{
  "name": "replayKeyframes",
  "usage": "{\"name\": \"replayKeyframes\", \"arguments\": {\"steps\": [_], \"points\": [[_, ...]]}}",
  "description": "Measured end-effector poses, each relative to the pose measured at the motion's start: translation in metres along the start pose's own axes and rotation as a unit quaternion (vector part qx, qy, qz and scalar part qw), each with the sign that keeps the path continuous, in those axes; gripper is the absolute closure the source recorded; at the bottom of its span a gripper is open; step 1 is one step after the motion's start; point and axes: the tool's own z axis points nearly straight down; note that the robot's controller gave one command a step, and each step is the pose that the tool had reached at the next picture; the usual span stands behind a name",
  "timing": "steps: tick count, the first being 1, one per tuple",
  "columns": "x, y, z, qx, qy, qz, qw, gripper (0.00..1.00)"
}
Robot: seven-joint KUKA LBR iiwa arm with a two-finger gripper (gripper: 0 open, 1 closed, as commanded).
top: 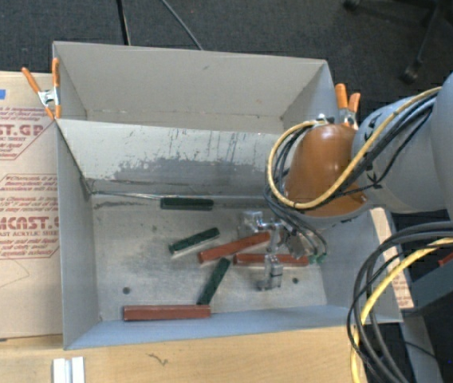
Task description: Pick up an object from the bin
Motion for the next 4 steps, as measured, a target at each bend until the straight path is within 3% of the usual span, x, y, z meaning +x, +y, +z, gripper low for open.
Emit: {"name": "replayKeyframes", "arguments": {"steps": [1, 2, 3, 4], "points": [[-0.003, 0.001, -0.004, 0.000, -0.0042, 0.000, 1.0000, 1.00], [-0.001, 0.071, -0.036, -0.002, -0.0043, -0.012, 0.9999, 1.00], [0.008, 0.095, -0.213, 0.000, -0.0074, -0.006, 1.0000, 1.00], [-0.017, 0.142, -0.203, -0.001, -0.0044, -0.001, 1.0000, 1.00]]}}
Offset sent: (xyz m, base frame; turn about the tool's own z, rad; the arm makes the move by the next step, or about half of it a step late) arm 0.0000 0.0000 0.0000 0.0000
